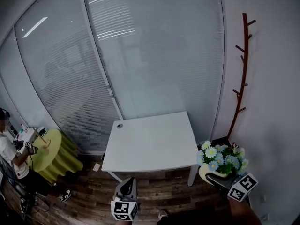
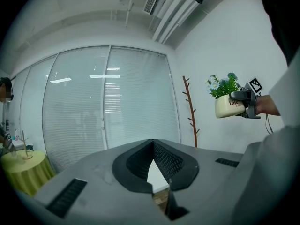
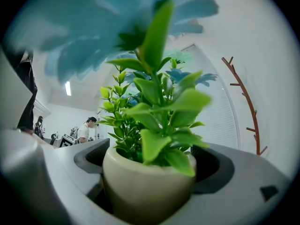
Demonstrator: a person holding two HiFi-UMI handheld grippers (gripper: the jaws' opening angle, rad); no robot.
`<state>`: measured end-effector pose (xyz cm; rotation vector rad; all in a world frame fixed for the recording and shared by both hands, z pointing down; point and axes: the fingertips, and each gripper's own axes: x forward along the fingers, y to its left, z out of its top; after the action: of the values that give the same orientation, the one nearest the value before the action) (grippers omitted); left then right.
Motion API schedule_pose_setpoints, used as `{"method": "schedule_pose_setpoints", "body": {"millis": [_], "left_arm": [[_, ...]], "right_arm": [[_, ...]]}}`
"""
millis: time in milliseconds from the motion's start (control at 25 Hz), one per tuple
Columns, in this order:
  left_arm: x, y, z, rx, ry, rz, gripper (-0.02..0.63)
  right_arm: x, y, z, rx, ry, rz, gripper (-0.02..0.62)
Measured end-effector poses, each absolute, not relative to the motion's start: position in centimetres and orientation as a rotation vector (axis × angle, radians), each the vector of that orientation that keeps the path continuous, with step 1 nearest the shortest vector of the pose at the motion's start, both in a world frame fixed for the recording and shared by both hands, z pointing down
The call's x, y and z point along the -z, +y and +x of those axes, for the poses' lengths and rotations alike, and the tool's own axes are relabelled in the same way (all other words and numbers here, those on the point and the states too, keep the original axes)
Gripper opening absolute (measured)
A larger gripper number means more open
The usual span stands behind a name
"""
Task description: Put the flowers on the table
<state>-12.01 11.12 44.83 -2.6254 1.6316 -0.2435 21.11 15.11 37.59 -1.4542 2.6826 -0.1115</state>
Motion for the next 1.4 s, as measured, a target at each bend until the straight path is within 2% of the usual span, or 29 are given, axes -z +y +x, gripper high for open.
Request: {"method": "schedule_pose_setpoints", "body": {"millis": [680, 1400], "left_arm": [[-44.6, -3.5, -19.9, 0.219, 1.645, -2.639, 0.005], [-44.8, -11.0, -22.2, 0.167, 1.596, -2.651, 0.005]], "right_arm": [[-37.2, 1.9, 13.9, 0.106, 2.717, -1.487, 0.543], [-38.2, -4.1, 11.7, 0.105, 2.676, -1.579, 0.543]]}}
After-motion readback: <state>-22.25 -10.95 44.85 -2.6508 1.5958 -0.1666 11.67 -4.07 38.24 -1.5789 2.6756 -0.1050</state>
